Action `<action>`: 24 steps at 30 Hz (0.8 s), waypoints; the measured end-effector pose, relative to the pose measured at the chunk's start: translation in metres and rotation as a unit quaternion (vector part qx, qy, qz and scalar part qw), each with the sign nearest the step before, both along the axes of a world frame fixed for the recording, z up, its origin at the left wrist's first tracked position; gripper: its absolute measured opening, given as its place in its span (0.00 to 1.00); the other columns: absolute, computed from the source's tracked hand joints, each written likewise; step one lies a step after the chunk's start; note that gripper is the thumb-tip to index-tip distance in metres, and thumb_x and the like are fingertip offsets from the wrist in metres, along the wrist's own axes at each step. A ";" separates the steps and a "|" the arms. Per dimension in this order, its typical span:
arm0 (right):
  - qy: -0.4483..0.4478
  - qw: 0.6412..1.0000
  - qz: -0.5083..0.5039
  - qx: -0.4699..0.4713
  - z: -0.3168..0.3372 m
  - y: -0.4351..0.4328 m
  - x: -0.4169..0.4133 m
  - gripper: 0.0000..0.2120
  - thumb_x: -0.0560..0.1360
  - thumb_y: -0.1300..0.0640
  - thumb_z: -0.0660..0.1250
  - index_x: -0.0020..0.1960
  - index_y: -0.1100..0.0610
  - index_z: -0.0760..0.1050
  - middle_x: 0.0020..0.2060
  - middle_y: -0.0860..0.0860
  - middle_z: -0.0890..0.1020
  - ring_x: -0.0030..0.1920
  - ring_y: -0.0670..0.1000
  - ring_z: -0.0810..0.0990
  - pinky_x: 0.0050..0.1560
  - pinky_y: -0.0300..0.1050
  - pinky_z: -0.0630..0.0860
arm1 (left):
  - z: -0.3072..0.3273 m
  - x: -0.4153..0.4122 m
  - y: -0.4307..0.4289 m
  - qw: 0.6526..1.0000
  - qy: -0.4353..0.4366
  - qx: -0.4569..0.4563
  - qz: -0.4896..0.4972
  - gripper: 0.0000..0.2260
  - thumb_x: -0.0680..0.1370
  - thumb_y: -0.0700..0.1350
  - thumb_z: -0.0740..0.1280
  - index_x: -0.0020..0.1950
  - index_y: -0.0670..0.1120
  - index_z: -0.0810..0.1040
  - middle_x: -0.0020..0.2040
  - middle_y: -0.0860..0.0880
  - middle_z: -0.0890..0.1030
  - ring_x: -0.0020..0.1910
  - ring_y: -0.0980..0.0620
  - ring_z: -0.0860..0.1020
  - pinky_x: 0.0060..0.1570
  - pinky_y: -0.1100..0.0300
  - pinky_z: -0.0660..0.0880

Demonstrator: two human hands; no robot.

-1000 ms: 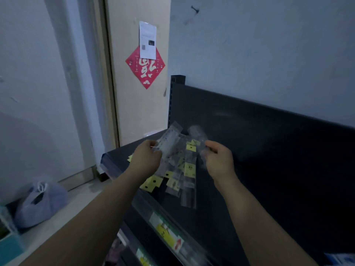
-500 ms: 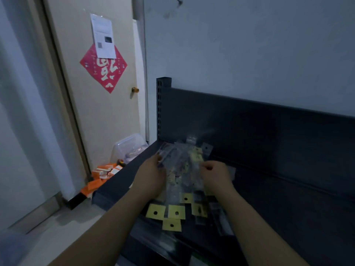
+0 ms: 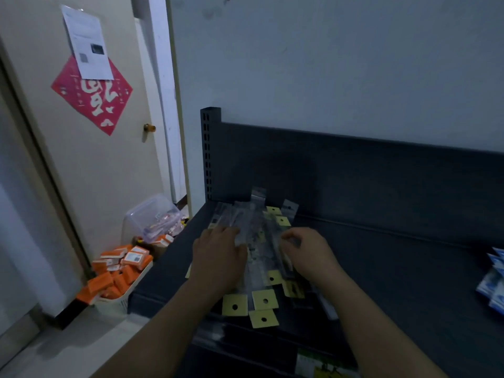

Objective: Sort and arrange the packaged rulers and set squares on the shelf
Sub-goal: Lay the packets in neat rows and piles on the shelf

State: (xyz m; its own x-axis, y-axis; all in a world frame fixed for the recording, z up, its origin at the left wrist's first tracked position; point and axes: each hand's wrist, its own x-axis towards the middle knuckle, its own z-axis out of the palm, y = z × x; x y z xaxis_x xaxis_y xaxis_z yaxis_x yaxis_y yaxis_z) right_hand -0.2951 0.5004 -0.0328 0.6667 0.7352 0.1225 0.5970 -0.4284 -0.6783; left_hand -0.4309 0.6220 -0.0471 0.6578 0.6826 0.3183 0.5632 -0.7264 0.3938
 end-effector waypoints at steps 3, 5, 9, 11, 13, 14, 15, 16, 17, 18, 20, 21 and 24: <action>-0.047 0.999 -0.009 0.009 0.007 -0.011 0.001 0.12 0.79 0.57 0.61 0.60 0.57 0.77 0.58 0.50 0.76 0.53 0.46 0.74 0.49 0.37 0.69 | 0.006 0.005 -0.009 0.999 -0.015 0.008 -0.042 0.17 0.80 0.52 0.59 0.69 0.52 0.72 0.66 0.50 0.75 0.65 0.48 0.70 0.63 0.56 0.64; -0.081 0.996 -0.024 0.003 0.011 -0.021 0.003 0.13 0.79 0.56 0.61 0.63 0.55 0.75 0.60 0.49 0.76 0.55 0.45 0.73 0.54 0.35 0.67 | 0.010 0.011 -0.016 0.997 -0.026 0.018 -0.076 0.17 0.80 0.50 0.59 0.69 0.51 0.71 0.65 0.50 0.76 0.64 0.49 0.71 0.63 0.58 0.63; -0.151 0.986 -0.058 -0.026 0.012 -0.051 0.009 0.16 0.79 0.56 0.61 0.67 0.55 0.73 0.65 0.50 0.75 0.66 0.49 0.70 0.71 0.45 0.62 | 0.014 0.030 -0.036 0.989 -0.049 0.006 -0.139 0.18 0.81 0.50 0.59 0.70 0.50 0.71 0.65 0.50 0.76 0.62 0.49 0.73 0.62 0.56 0.68; -0.162 0.984 -0.072 -0.034 0.012 -0.070 0.011 0.17 0.79 0.55 0.61 0.67 0.55 0.72 0.66 0.49 0.74 0.67 0.48 0.69 0.73 0.45 0.58 | 0.014 0.041 -0.051 0.985 -0.051 0.000 -0.162 0.19 0.81 0.52 0.59 0.70 0.51 0.70 0.65 0.51 0.76 0.63 0.50 0.73 0.62 0.57 0.68; -0.181 0.979 -0.087 -0.041 0.011 -0.092 0.016 0.17 0.79 0.55 0.61 0.67 0.54 0.72 0.67 0.49 0.73 0.68 0.47 0.68 0.74 0.44 0.53 | 0.013 0.052 -0.069 0.981 -0.063 -0.009 -0.182 0.19 0.79 0.53 0.59 0.68 0.49 0.73 0.64 0.51 0.77 0.63 0.48 0.74 0.61 0.56 0.68; -0.187 0.977 -0.095 -0.043 0.011 -0.104 0.019 0.17 0.79 0.55 0.61 0.67 0.53 0.72 0.67 0.49 0.73 0.68 0.47 0.68 0.74 0.44 0.52 | 0.013 0.059 -0.079 0.979 -0.068 -0.009 -0.194 0.20 0.78 0.54 0.58 0.67 0.47 0.75 0.62 0.50 0.78 0.61 0.47 0.75 0.61 0.55 0.69; -0.190 0.975 -0.103 -0.045 0.011 -0.117 0.023 0.17 0.79 0.55 0.61 0.67 0.53 0.72 0.67 0.49 0.73 0.68 0.46 0.68 0.74 0.44 0.51 | 0.014 0.066 -0.090 0.976 -0.069 -0.006 -0.206 0.21 0.77 0.55 0.58 0.66 0.47 0.76 0.61 0.49 0.79 0.60 0.47 0.76 0.60 0.54 0.71; -0.193 0.974 -0.113 -0.048 0.011 -0.131 0.027 0.17 0.79 0.54 0.60 0.68 0.52 0.72 0.67 0.48 0.73 0.69 0.46 0.68 0.74 0.44 0.51 | 0.015 0.074 -0.102 0.974 -0.065 0.000 -0.215 0.21 0.77 0.55 0.58 0.66 0.47 0.75 0.60 0.50 0.79 0.59 0.47 0.76 0.60 0.54 0.71; -0.194 0.972 -0.123 -0.052 0.011 -0.146 0.032 0.17 0.79 0.54 0.60 0.68 0.52 0.72 0.67 0.48 0.73 0.69 0.46 0.67 0.74 0.45 0.50 | 0.016 0.082 -0.115 0.972 -0.061 0.006 -0.226 0.20 0.77 0.55 0.58 0.66 0.49 0.75 0.60 0.50 0.79 0.59 0.48 0.75 0.60 0.54 0.71; -0.197 0.970 -0.135 -0.056 0.011 -0.163 0.037 0.17 0.79 0.53 0.60 0.68 0.52 0.71 0.68 0.47 0.72 0.70 0.46 0.66 0.74 0.45 0.50 | 0.017 0.090 -0.129 0.970 -0.058 0.005 -0.236 0.19 0.78 0.54 0.59 0.66 0.50 0.74 0.61 0.51 0.78 0.59 0.48 0.75 0.59 0.54 0.71; -0.198 0.965 -0.159 -0.062 0.011 -0.197 0.048 0.17 0.79 0.53 0.61 0.68 0.52 0.72 0.68 0.48 0.72 0.70 0.46 0.67 0.75 0.47 0.52 | 0.019 0.107 -0.161 0.962 -0.065 0.000 -0.263 0.17 0.79 0.53 0.60 0.67 0.51 0.74 0.60 0.51 0.78 0.58 0.49 0.75 0.59 0.54 0.70; -0.197 0.963 -0.171 -0.063 0.011 -0.215 0.053 0.17 0.79 0.54 0.61 0.67 0.52 0.73 0.67 0.48 0.73 0.69 0.47 0.68 0.74 0.48 0.55 | 0.020 0.116 -0.178 0.959 -0.071 -0.001 -0.276 0.17 0.79 0.52 0.61 0.66 0.51 0.74 0.60 0.51 0.78 0.58 0.49 0.75 0.59 0.54 0.70; -0.192 0.958 -0.203 -0.071 0.014 -0.276 0.072 0.15 0.79 0.55 0.61 0.65 0.53 0.75 0.64 0.49 0.76 0.66 0.49 0.71 0.72 0.51 0.59 | 0.024 0.143 -0.236 0.949 -0.075 -0.016 -0.307 0.17 0.78 0.51 0.62 0.66 0.50 0.74 0.58 0.51 0.79 0.56 0.49 0.76 0.59 0.54 0.70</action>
